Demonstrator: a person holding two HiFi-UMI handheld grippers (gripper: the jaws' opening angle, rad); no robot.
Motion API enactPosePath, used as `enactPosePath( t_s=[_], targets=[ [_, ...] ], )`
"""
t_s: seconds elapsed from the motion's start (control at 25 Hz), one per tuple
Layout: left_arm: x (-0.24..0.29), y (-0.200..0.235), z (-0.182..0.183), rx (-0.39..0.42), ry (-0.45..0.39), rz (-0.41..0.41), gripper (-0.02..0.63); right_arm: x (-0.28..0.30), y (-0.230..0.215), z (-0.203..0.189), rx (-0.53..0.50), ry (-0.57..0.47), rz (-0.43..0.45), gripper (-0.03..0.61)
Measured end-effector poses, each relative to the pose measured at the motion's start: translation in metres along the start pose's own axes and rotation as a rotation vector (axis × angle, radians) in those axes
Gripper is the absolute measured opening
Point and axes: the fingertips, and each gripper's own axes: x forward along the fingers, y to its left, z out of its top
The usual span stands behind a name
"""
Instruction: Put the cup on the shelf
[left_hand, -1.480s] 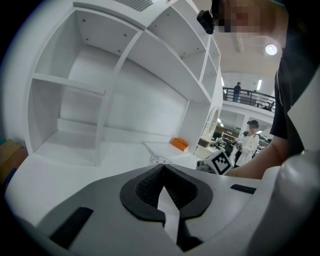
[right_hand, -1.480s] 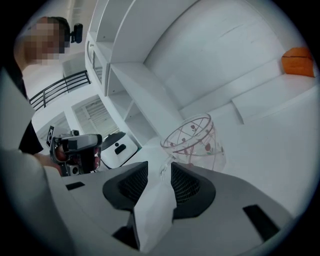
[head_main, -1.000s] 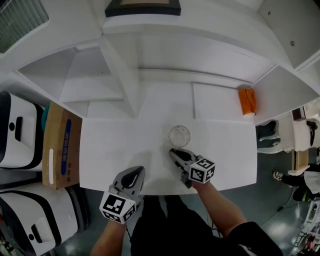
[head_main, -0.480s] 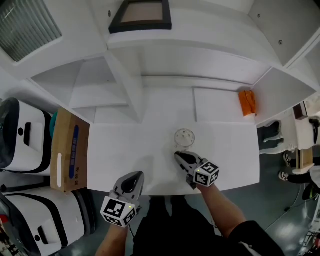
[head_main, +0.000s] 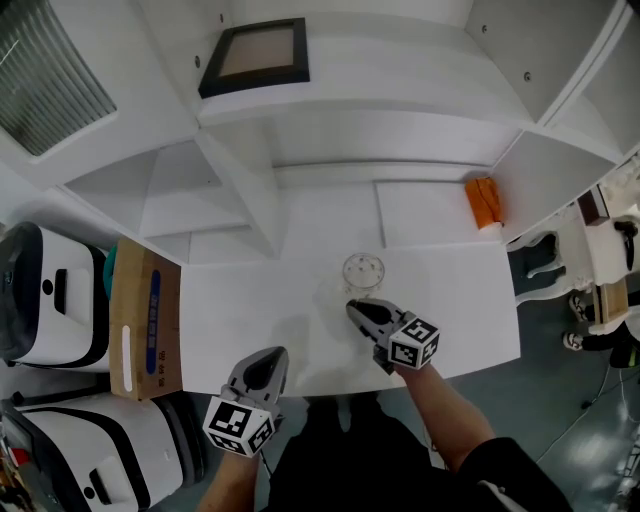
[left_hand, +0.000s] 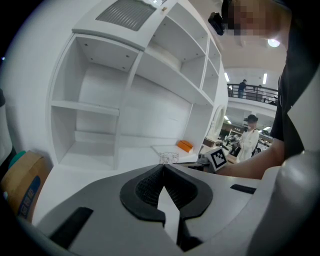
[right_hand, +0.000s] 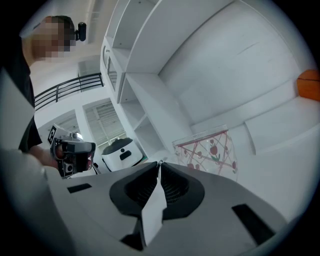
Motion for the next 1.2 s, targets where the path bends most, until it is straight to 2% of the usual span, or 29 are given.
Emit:
enactPosePath(
  t_s=[0.36, 0.64, 0.92, 1.2],
  targets=[
    [-0.004, 0.005, 0.034, 0.037, -0.055, -0.013, 0.012, -0.008, 0.038, 0.074, -0.069, -0.089, 0.030, 0.031],
    [-0.019, 0.025, 0.062, 0.093, -0.086, 0.035, 0.012, -0.012, 0.088, 0.143, -0.114, -0.131, 0.067, 0.031],
    [-0.033, 0.029, 0.108, 0.099, -0.152, -0.037, 0.012, -0.022, 0.116, 0.203, -0.144, -0.177, 0.052, 0.031],
    [-0.029, 0.017, 0.156, 0.138, -0.201, -0.052, 0.012, -0.048, 0.146, 0.257, -0.156, -0.147, 0.123, 0.031]
  ],
)
